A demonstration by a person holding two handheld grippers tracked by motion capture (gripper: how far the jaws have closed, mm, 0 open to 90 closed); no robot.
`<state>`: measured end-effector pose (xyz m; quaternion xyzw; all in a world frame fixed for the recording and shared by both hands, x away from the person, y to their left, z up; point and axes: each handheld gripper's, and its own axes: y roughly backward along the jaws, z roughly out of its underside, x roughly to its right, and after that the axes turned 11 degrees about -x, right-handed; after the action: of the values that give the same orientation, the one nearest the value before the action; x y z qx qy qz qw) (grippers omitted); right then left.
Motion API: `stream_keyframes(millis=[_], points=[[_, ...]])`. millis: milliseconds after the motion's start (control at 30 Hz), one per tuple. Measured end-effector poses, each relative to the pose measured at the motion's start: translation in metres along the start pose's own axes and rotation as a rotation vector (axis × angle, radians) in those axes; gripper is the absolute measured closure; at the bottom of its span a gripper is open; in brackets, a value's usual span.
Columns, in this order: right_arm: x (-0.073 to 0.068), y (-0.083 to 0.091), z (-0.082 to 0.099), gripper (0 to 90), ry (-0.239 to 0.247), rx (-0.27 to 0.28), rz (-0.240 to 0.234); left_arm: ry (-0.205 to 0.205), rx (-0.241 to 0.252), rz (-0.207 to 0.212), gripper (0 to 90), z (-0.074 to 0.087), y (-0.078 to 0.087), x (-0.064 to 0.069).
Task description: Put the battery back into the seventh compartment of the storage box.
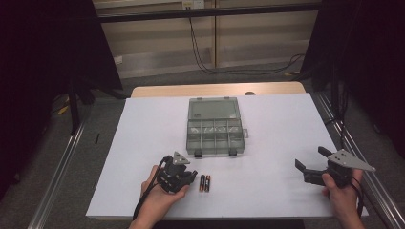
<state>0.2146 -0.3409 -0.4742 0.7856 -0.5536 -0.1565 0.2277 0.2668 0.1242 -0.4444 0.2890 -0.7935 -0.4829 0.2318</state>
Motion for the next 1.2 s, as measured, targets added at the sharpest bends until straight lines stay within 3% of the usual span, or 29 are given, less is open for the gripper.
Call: stream_keyframes(millis=[400, 667, 900, 1200], points=[[0.000, 0.001, 0.000, 1.7, 0.005, 0.007, -0.003, 0.016, 0.039, 0.034, 77.1, -0.014, 0.006, -0.004], [-0.001, 0.000, 0.001, 1.7, 0.009, 0.006, -0.006, -0.002, 0.048, 0.067, 77.1, -0.030, 0.008, -0.005], [-0.001, 0.000, 0.001, 1.7, 0.011, 0.009, -0.004, -0.026, 0.053, 0.067, 77.1, -0.042, 0.006, -0.004], [-0.001, 0.000, 0.001, 1.5, 0.014, 0.015, -0.002, -0.026, 0.065, 0.078, 77.1, -0.056, 0.007, -0.007]])
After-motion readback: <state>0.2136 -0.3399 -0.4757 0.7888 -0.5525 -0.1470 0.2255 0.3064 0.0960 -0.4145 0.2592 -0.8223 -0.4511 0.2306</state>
